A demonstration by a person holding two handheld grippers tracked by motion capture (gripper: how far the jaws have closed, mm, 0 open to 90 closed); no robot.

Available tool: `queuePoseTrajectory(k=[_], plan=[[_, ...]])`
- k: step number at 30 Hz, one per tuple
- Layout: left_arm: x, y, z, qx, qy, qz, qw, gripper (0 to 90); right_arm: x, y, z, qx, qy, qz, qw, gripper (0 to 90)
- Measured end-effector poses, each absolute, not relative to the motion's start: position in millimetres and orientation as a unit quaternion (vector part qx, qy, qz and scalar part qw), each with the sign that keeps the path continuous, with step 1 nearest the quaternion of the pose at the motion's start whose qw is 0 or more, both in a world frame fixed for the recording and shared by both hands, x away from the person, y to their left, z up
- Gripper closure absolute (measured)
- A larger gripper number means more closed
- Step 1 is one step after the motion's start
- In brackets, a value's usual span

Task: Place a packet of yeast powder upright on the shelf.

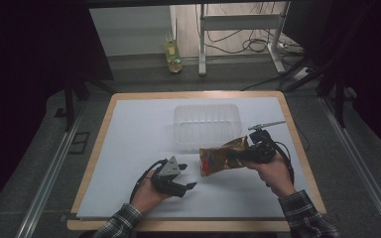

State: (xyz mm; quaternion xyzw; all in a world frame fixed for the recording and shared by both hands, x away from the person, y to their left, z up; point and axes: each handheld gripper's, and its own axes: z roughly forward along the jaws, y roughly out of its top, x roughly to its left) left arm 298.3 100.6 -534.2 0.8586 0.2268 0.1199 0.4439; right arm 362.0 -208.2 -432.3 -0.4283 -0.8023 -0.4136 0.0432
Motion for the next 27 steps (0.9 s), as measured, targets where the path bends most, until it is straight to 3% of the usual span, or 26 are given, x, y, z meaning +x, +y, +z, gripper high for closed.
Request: queuePoseTrajectory(k=[9,14,15,18,19,24,25,27], plan=[[298.7,100.0,-534.9,0.859,0.227,0.125,0.442,23.6,371.3,-217.7,-420.7,-0.44,-0.794,-0.418,0.034,64.2],[298.4,100.2,-533.0,0.858,0.241,0.128,0.435,26.6,377.9,-224.3,-414.7,-0.45,-0.787,-0.421,0.033,64.3],[298.8,101.1,-532.5,0.858,0.242,0.122,0.436,35.7,380.5,-226.8,-412.3,-0.454,-0.784,-0.422,0.029,64.3],[298.6,102.5,-531.3,0.86,0.239,0.117,0.436,42.6,383.0,-229.3,-410.0,-0.457,-0.782,-0.422,0.027,64.3],[298.4,102.8,-531.0,0.861,0.236,0.117,0.435,51.7,385.2,-231.3,-407.6,-0.461,-0.78,-0.422,0.024,64.3],[297.8,102.6,-530.3,0.864,0.228,0.12,0.432,71.8,389.8,-235.0,-403.4,-0.467,-0.778,-0.42,0.018,64.3],[297.9,102.8,-529.9,0.864,0.228,0.121,0.431,71.8,390.8,-235.8,-402.4,-0.468,-0.777,-0.42,0.016,64.3],[298.2,103.8,-529.2,0.863,0.229,0.122,0.434,84.2,393.6,-237.4,-399.1,-0.471,-0.776,-0.42,0.012,64.3]])
